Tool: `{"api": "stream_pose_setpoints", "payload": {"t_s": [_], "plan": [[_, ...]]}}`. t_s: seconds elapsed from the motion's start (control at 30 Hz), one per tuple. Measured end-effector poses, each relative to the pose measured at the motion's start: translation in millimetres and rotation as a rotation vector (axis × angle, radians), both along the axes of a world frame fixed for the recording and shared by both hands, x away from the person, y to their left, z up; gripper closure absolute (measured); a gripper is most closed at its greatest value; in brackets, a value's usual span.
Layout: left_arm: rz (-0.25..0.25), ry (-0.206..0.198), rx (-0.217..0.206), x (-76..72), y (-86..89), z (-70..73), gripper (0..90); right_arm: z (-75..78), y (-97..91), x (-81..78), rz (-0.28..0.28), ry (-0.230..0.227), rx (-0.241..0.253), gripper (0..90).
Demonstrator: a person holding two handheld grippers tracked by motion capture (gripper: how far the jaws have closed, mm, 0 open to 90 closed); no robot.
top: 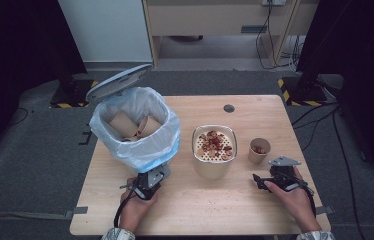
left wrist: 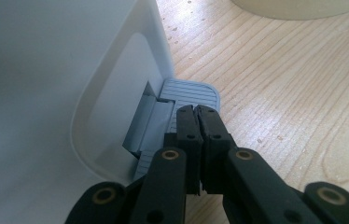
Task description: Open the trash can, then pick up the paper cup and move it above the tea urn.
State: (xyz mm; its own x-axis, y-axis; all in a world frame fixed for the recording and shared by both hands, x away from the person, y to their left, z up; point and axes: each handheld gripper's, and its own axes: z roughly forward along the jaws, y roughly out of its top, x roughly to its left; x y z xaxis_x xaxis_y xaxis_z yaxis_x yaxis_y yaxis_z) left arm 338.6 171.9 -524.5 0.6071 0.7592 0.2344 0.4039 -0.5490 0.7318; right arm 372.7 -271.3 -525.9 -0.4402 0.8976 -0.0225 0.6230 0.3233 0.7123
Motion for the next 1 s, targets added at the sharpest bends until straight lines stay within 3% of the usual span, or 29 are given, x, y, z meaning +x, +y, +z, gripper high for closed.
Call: {"api": "stream_pose_setpoints", "payload": {"t_s": [0.37,0.5,1.0], "plan": [[0.002,-0.001,0.000,-0.2,-0.3,-0.1,87.4,5.0,-5.8,1.0,-0.060,-0.027,0.013,7.4],[0.002,-0.001,-0.001,-0.1,-0.2,-0.1,87.4,7.6,-7.9,2.3,-0.083,-0.039,0.049,6.1],[0.002,-0.002,0.002,-0.2,-0.6,-0.1,87.4,9.2,-2.9,7.7,-0.068,-0.042,0.074,5.4]]}}
